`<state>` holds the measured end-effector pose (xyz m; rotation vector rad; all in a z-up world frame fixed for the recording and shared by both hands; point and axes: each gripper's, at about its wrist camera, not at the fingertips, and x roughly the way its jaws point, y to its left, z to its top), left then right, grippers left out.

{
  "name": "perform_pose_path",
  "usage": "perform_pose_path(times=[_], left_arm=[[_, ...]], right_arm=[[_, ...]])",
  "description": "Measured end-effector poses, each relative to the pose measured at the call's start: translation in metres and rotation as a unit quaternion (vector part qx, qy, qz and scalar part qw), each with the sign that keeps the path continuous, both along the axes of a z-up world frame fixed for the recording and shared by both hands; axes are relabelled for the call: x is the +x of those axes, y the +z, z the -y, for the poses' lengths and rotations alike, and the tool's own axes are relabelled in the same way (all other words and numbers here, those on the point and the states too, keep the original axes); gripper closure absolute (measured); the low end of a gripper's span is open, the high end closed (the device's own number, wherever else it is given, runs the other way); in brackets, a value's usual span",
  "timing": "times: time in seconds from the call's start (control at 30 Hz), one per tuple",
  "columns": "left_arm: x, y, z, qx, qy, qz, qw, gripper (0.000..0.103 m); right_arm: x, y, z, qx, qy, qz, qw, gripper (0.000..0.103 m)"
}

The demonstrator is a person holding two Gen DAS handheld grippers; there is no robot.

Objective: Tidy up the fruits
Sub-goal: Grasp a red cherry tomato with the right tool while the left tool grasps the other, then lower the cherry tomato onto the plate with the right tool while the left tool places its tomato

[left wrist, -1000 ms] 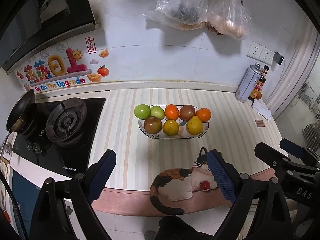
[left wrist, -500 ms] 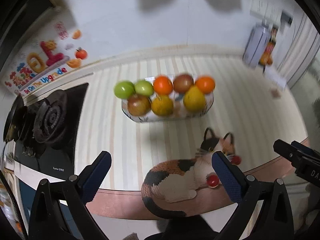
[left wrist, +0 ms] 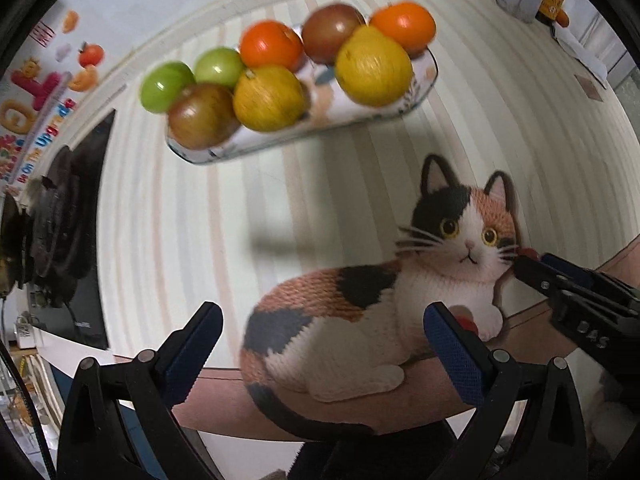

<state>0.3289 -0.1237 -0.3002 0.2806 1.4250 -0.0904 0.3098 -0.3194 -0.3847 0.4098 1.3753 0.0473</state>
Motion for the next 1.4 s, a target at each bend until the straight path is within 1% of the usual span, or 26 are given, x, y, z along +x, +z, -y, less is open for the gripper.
perform_pose_path(times=[0.03,0.07,0.17,0.33,0.43,0.5,0.57,0.67,0.7,0.77,0.87,0.9,1.17,1.33,1.4], left_arm=[[0.0,-0.003,0.001,-0.006,0.001,-0.007,1.0,0.0],[-0.001,-0.004,0.0,-0.012,0.003,-0.012,0.9999,0.0],[-0.003,-0.01,0.0,-0.04,0.011,-0.033,0.9986,0.0],[-0.008,-0.02,0.008,-0.099,0.007,-0.078,0.992,0.002],[-0.013,-0.026,0.019,-0.124,-0.004,-0.099,0.9872,0.008],[-0.016,-0.03,0.03,-0.13,-0.018,-0.11,0.9852,0.017],[-0.02,-0.036,0.04,-0.135,-0.032,-0.124,0.9825,0.036],[-0.026,-0.046,0.05,-0.136,-0.042,-0.143,0.9794,0.049],[-0.028,-0.049,0.053,-0.137,-0.044,-0.147,0.9787,0.051],[-0.029,-0.052,0.056,-0.136,-0.046,-0.148,0.9784,0.061],[-0.032,-0.054,0.063,-0.135,-0.051,-0.148,0.9785,0.072],[-0.032,-0.054,0.064,-0.136,-0.052,-0.147,0.9784,0.074],[-0.031,-0.054,0.055,-0.148,-0.048,-0.134,0.9787,0.074],[-0.02,-0.037,0.049,-0.161,-0.043,-0.111,0.9797,0.074],[-0.017,-0.028,0.039,-0.172,-0.036,-0.103,0.9791,0.074]], right_arm=[[0.002,0.001,-0.002,-0.008,0.006,0.005,1.0,0.074],[0.001,0.001,-0.002,-0.009,0.008,0.006,1.0,0.075],[0.0,0.001,0.002,-0.009,0.005,0.009,1.0,0.075],[-0.01,0.013,0.017,-0.008,-0.005,0.014,1.0,0.075],[-0.017,0.016,0.021,-0.008,-0.01,0.013,1.0,0.075],[-0.019,0.016,0.028,-0.008,-0.013,0.01,1.0,0.075],[-0.02,0.012,0.028,-0.009,-0.018,0.007,1.0,0.075],[-0.025,0.01,0.032,-0.008,-0.025,0.005,1.0,0.075],[-0.026,0.01,0.032,-0.009,-0.026,0.005,1.0,0.075],[-0.028,0.01,0.034,-0.009,-0.028,0.005,1.0,0.075],[-0.029,0.01,0.036,-0.009,-0.03,0.005,0.999,0.075],[-0.029,0.01,0.037,-0.009,-0.031,0.005,0.999,0.075],[-0.023,0.018,0.035,-0.008,-0.031,0.014,0.999,0.075],[-0.016,0.03,0.029,0.0,-0.026,0.026,0.999,0.075],[-0.011,0.035,0.024,0.003,-0.022,0.032,0.999,0.075]])
